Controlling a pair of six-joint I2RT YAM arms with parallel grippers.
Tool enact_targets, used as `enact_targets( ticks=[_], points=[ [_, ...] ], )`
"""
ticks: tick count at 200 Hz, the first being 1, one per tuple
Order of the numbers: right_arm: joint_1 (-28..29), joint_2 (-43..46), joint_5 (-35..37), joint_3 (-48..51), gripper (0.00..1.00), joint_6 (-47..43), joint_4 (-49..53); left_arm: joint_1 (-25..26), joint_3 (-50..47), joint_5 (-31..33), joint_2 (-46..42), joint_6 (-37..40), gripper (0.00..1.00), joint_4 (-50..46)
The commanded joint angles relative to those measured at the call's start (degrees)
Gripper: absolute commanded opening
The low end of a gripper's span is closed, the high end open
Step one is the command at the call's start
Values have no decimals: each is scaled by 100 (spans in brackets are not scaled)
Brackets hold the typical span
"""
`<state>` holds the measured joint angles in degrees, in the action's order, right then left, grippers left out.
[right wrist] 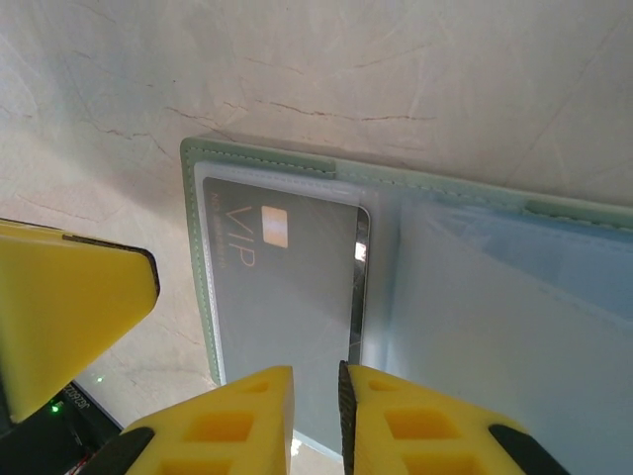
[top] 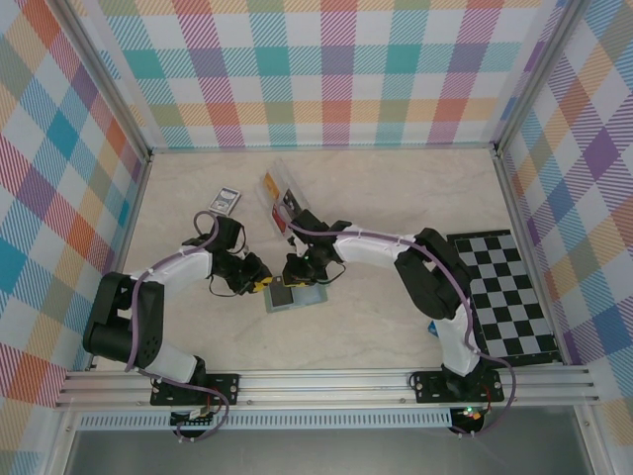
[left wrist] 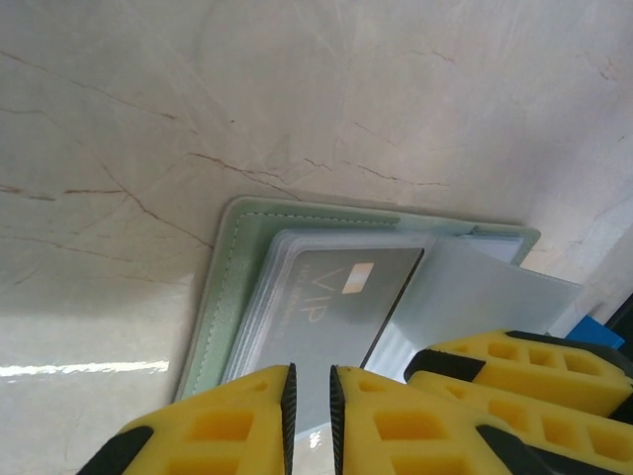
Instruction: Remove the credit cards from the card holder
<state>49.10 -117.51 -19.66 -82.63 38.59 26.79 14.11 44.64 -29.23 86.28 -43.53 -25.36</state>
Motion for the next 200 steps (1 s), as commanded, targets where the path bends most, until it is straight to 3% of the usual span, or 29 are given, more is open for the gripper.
enact_targets(
  ticks=[1,200],
  points=[
    [-41,-140,21,-192,19,22,123,-49,-91,-179,150,134,18,-12],
    [-50,-421,-19,-227,16,16,193,-13,-165,-72,535,266,14,-53]
  ],
)
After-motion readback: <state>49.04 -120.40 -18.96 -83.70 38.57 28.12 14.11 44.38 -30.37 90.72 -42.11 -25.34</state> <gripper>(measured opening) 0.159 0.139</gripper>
